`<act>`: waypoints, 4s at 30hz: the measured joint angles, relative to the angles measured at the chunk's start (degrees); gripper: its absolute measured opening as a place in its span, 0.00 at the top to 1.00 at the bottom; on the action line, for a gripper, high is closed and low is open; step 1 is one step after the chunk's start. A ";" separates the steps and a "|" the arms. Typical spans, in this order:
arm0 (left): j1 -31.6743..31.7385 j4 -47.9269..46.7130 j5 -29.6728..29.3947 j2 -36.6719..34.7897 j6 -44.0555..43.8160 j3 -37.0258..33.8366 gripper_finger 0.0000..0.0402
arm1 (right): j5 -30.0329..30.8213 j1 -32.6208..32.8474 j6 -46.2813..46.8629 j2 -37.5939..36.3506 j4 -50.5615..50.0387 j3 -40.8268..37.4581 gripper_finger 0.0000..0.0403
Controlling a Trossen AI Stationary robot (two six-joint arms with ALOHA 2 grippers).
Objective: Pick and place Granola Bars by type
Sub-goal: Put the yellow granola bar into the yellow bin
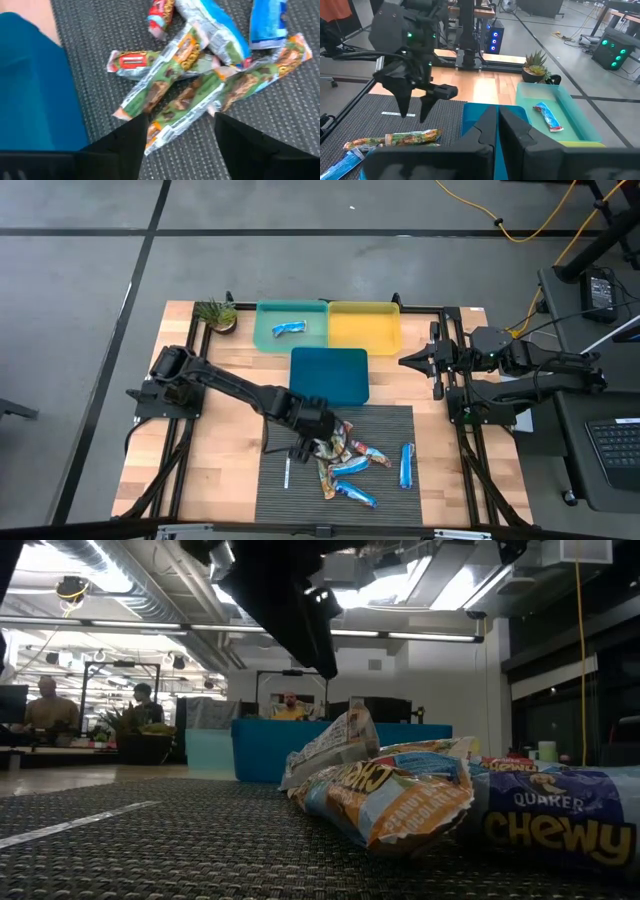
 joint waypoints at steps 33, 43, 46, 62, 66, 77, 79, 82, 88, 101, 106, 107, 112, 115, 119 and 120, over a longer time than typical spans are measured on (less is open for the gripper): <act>0.67 8.42 -1.97 7.26 0.58 -6.81 0.37 | -0.22 0.20 0.02 -0.02 -3.45 0.02 0.95; 0.71 9.00 -2.60 7.30 -2.72 -6.85 0.46 | -0.42 0.20 0.02 -0.02 -3.43 0.02 0.95; 0.71 8.84 -2.57 7.30 -3.19 -6.85 0.52 | -0.42 0.20 0.02 -0.02 -3.43 0.02 0.95; -0.13 5.55 -3.85 3.79 -7.09 -6.96 0.82 | -0.42 0.22 0.02 0.00 -3.39 0.02 0.95; -0.47 4.64 -5.42 -0.34 -8.90 -6.95 0.85 | -0.44 0.22 0.02 0.00 -3.45 0.02 0.95; -0.86 11.83 -10.48 -20.33 -13.69 -6.91 0.86 | -0.44 0.22 0.00 0.02 -3.41 0.02 0.95; -1.49 14.78 -10.06 -24.18 -14.36 -6.91 0.86 | -0.44 0.22 0.00 0.00 -3.39 0.02 0.95; -3.54 20.35 -9.68 -29.20 -13.39 -6.87 0.86 | -0.44 0.22 0.01 0.00 -3.35 0.02 0.95; -8.98 30.22 -6.91 -36.14 -7.27 -6.85 0.86 | -0.44 0.22 0.02 0.00 -3.26 0.02 0.95; -14.32 32.33 -11.88 -39.30 -2.52 -6.81 0.86 | -0.44 0.22 1.70 0.00 0.53 0.02 0.95; -14.26 32.33 -14.33 -39.30 -2.19 -6.81 0.86 | -1.27 0.21 5.54 0.94 3.26 0.02 0.89; -14.26 32.33 -14.78 -39.30 -2.14 -6.81 0.86 | -2.09 0.20 5.92 1.46 3.79 0.02 0.86; -14.24 31.41 -17.12 -39.29 -2.18 -6.81 0.86 | -5.48 0.20 9.23 4.61 8.13 0.02 0.65; -14.03 29.09 -20.96 -39.28 -3.23 -6.81 0.86 | -8.92 0.20 10.56 7.34 12.47 0.02 0.51; -12.25 26.17 -23.77 -39.13 -5.93 -6.81 0.86 | -12.12 0.22 12.00 12.29 15.45 2.76 0.37; -11.65 25.98 -23.96 -38.91 -6.49 -6.81 0.86 | -12.63 0.22 11.82 13.82 15.02 4.30 0.35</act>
